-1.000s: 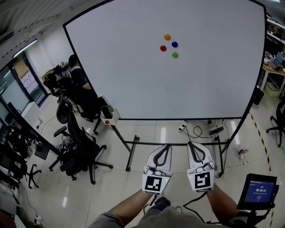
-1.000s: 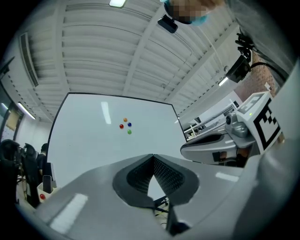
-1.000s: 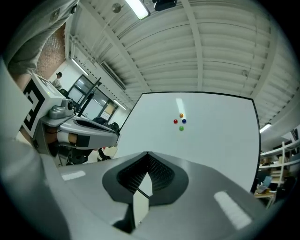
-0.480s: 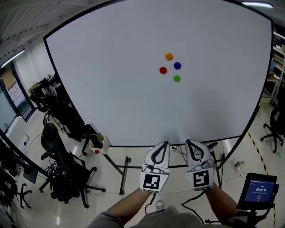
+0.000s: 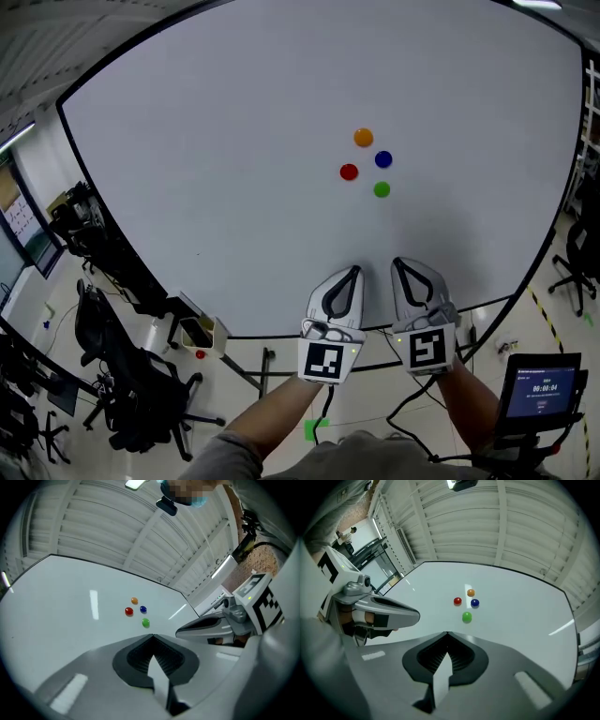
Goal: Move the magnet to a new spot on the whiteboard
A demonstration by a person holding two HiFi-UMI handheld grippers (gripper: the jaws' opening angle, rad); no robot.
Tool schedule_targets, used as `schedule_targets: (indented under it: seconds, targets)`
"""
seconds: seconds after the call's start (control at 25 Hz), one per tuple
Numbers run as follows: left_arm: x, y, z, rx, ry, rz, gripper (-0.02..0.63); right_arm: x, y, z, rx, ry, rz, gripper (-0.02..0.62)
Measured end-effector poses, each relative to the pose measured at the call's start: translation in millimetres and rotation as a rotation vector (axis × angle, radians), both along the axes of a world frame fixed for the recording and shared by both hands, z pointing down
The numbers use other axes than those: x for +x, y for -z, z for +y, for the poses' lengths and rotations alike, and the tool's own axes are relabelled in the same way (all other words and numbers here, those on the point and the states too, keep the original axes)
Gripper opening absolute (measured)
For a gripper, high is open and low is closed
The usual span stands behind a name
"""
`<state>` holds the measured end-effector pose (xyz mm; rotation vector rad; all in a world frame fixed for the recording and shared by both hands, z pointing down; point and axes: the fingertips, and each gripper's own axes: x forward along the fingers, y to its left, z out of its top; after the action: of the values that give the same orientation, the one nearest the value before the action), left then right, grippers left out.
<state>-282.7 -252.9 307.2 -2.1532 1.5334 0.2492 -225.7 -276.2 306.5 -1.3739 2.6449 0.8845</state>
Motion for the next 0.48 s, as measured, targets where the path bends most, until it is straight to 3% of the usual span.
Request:
schedule_targets:
  seconds: [0.24, 0.48]
  targets:
    - [-4.0, 30.5, -11.8, 0.067, 0.02, -0.005, -0.002, -5.3, 31.2, -9.1, 0.07, -0.019, 0.014, 0.011]
    - [-3.4, 52.4, -3.1, 0.106, 0.022, -0.007, -0.002, -12.4, 65.8, -19.9, 0.151, -0.052, 0.082, 0.08]
